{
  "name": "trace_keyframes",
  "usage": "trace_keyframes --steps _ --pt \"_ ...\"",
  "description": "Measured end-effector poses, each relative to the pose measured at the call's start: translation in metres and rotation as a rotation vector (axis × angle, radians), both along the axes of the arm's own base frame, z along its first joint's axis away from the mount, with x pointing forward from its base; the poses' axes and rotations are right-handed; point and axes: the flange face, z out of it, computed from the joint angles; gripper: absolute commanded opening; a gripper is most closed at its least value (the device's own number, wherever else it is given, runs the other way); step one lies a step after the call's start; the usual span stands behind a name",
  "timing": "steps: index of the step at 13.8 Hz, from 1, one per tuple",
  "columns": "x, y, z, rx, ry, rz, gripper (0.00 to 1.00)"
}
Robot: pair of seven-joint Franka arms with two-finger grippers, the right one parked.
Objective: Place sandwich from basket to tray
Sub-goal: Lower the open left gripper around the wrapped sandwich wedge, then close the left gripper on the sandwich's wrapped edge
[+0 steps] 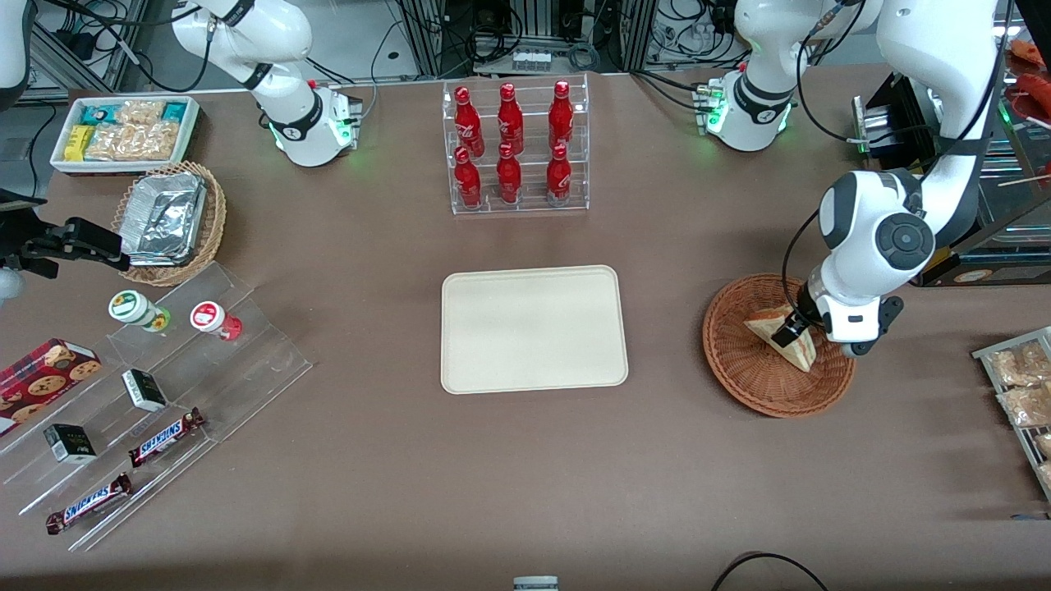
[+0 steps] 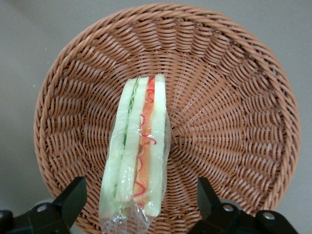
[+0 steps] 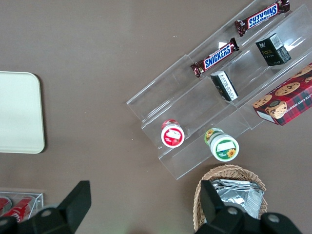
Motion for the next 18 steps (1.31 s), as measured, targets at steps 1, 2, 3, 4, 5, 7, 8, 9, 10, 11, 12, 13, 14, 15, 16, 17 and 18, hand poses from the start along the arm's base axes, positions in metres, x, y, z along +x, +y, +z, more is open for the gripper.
trace_keyframes --steps 1,2,3,4,5,7,8,9,10,11,12,13,14,15,16,17,18 --pt "-0.002 0.0 -0.005 0.0 0.002 -0.002 1.0" --pt "-0.004 0.0 -0.01 0.0 0.003 -0.003 1.0" --pt "-0.005 0.0 -0.014 -0.001 0.005 -0.004 1.0" --pt "-0.007 0.0 -0.018 -0.003 0.005 -0.004 0.93" --pt "-0.008 0.0 -0.021 -0.004 0.005 -0.005 0.7" --pt "-0.01 0.0 -0.023 -0.004 0.006 -0.005 0.12" --pt "-0.01 0.0 -0.023 -0.004 0.006 -0.005 0.0" --pt "-0.01 0.0 -0.023 -0.004 0.006 -0.005 0.0" --pt "-0.01 0.0 -0.024 -0.003 0.006 -0.006 0.0" --pt "-0.01 0.0 -0.024 -0.002 0.007 -0.008 0.0" --pt "-0.01 0.0 -0.024 -0.001 0.007 -0.009 0.0" --pt "-0.01 0.0 -0.024 0.0 0.007 -0.01 0.0" --pt "-0.01 0.0 -0.024 0.0 0.007 -0.011 0.0" --pt "-0.01 0.0 -0.023 0.001 0.008 -0.011 0.0" --pt "-0.01 0.0 -0.022 0.002 0.01 -0.011 0.0" --pt "-0.011 0.0 -0.02 0.004 0.015 -0.011 0.0" --pt "-0.012 0.0 -0.017 0.007 0.021 -0.01 0.0"
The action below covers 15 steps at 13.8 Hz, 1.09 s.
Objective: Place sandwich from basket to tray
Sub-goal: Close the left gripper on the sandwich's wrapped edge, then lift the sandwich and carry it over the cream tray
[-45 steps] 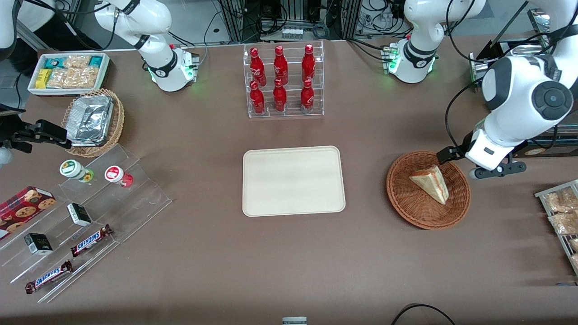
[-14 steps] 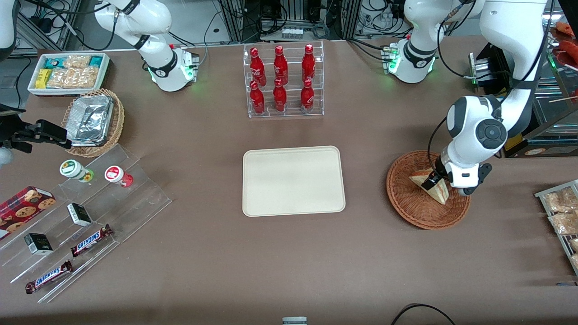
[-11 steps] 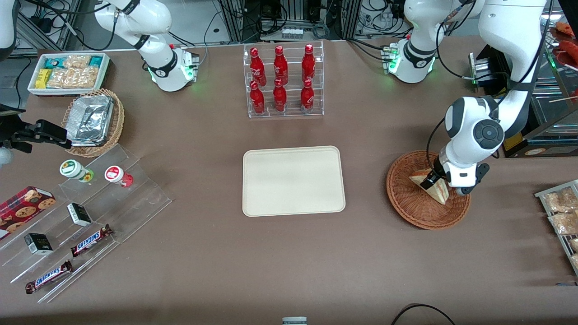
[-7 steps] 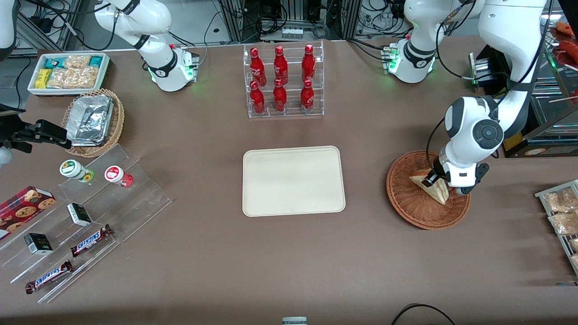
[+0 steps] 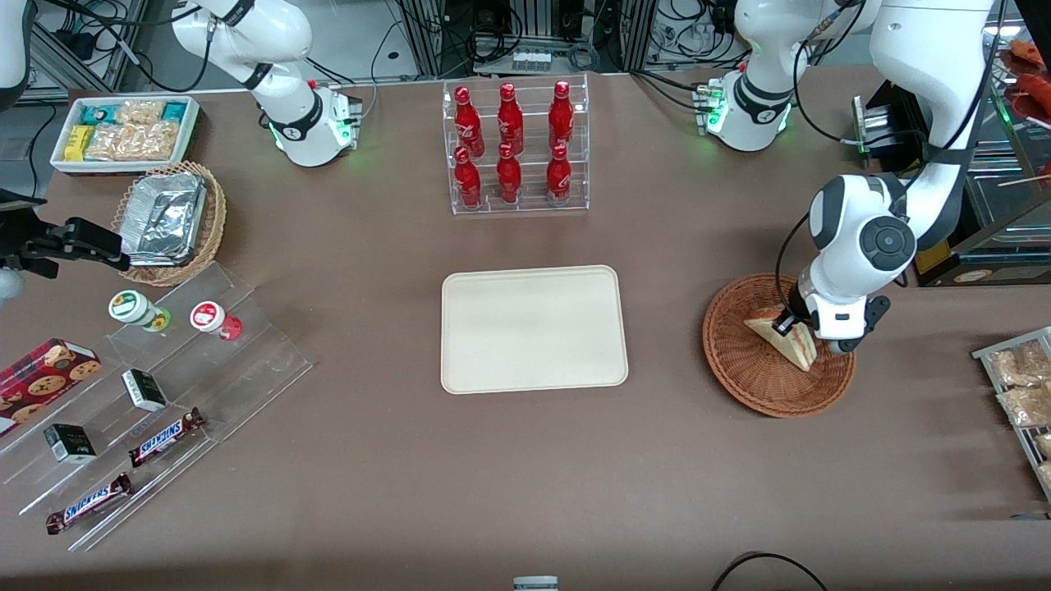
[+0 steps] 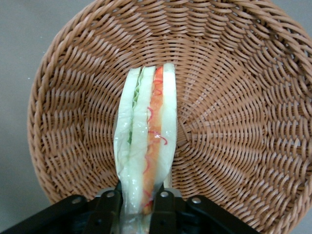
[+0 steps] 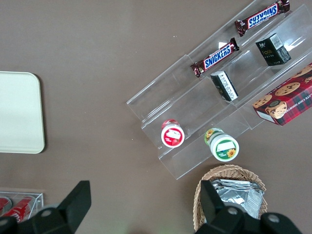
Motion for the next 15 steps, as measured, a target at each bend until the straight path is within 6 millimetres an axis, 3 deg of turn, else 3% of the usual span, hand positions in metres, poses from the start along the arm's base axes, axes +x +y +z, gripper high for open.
trace_keyframes --steps 3,6,11,15 --pt "-0.003 -0.003 0.024 0.013 0.01 -0.007 0.0" --pt "-0.004 -0.024 0.058 0.03 0.026 -0.046 0.0" --pt "0.006 -0.091 0.111 0.045 0.037 -0.156 0.0" --pt "0.0 -0.159 0.118 0.035 0.013 -0.274 0.0"
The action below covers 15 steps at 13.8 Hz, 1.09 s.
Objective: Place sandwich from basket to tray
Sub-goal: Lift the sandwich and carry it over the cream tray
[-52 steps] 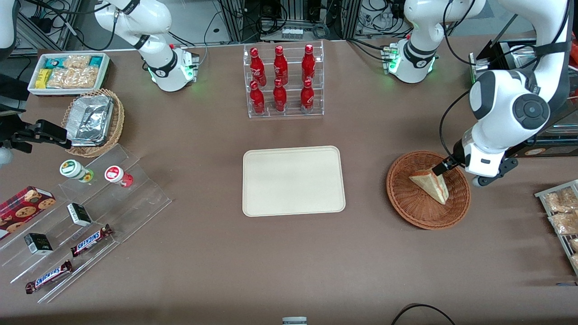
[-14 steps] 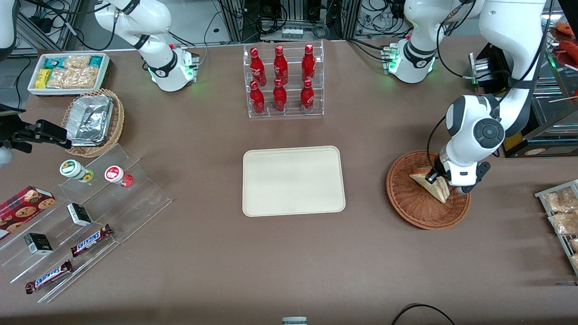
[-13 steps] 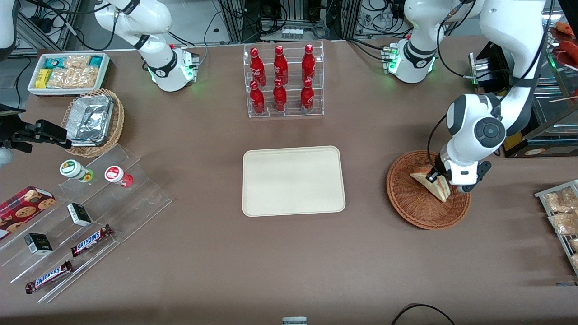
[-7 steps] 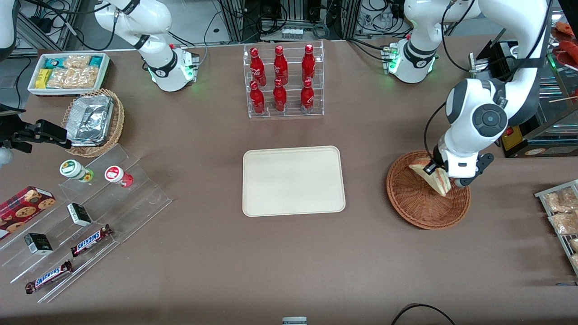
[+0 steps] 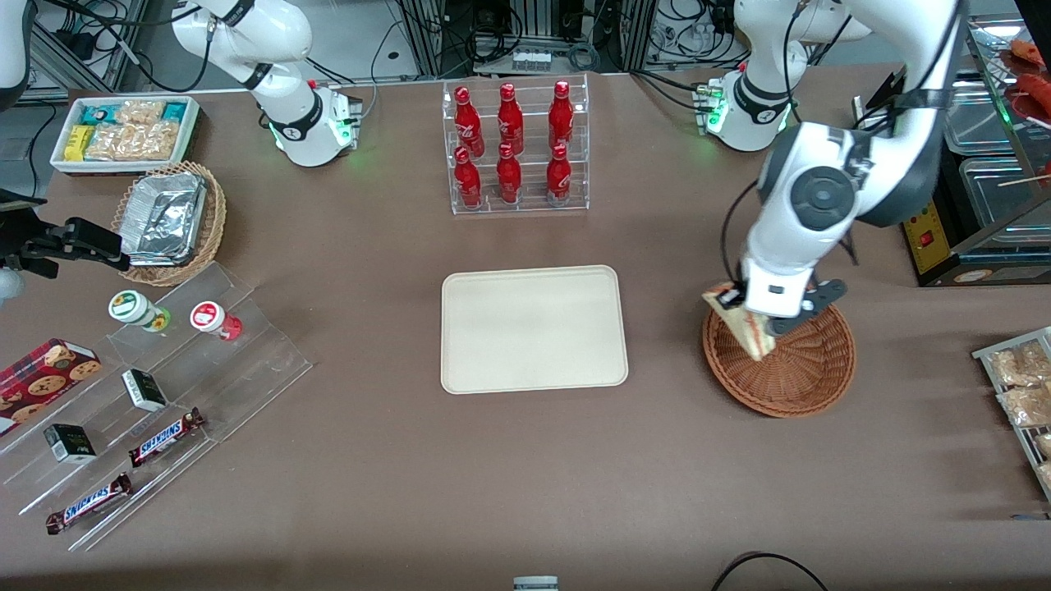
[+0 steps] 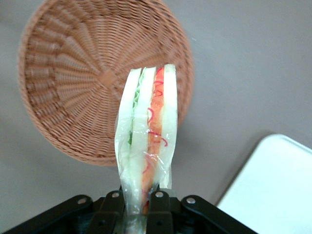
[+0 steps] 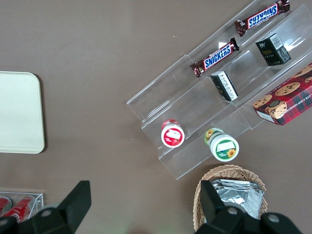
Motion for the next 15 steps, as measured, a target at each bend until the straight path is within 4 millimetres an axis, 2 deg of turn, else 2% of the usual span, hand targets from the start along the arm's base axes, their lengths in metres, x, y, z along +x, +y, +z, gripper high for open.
trace_keyframes --steps 3,8,11,15 --pt "-0.005 -0.062 -0.003 -0.016 -0.004 -0.099 0.0" --pt "-0.019 -0.158 -0.021 -0.04 0.012 -0.258 0.0" --pt "-0.029 -0.2 -0.038 -0.045 0.029 -0.325 0.0" --pt "-0.041 -0.249 -0.073 -0.048 0.059 -0.396 0.0"
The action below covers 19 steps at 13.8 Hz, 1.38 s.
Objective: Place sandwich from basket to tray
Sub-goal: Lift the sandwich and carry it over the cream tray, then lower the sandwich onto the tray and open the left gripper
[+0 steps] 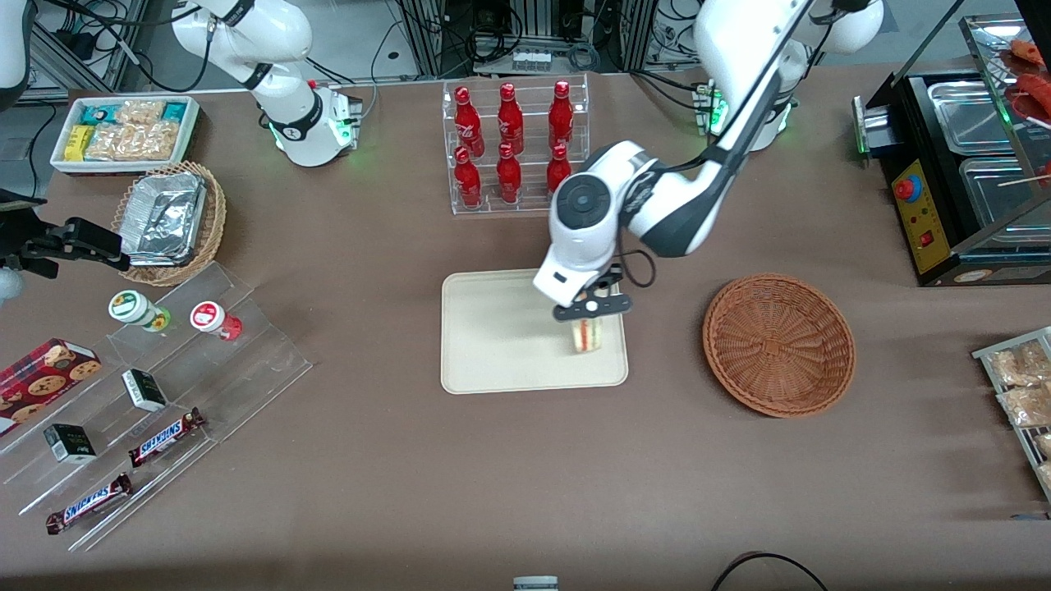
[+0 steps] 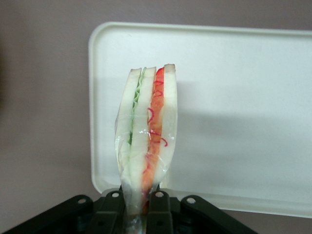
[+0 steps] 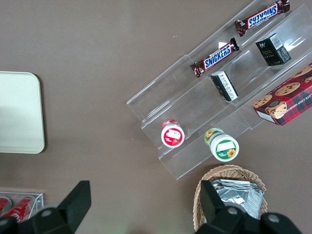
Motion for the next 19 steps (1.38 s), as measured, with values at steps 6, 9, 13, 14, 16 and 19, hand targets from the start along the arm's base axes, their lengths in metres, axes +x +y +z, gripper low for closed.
trace_keyframes --steps 6,9,13,14,16,19 --pt "-0.01 -0.052 -0.034 -0.015 0.014 -0.06 0.0" --pt "-0.007 -0.063 -0.043 -0.03 0.016 -0.066 0.0" --pt "0.001 -0.069 -0.049 -0.043 0.012 -0.066 0.0" --pt "0.003 -0.07 -0.049 -0.047 0.009 -0.065 0.0" --pt "0.007 -0.073 -0.049 -0.054 0.005 -0.056 0.0" --pt "0.01 -0.074 -0.052 -0.056 0.004 -0.048 0.0"
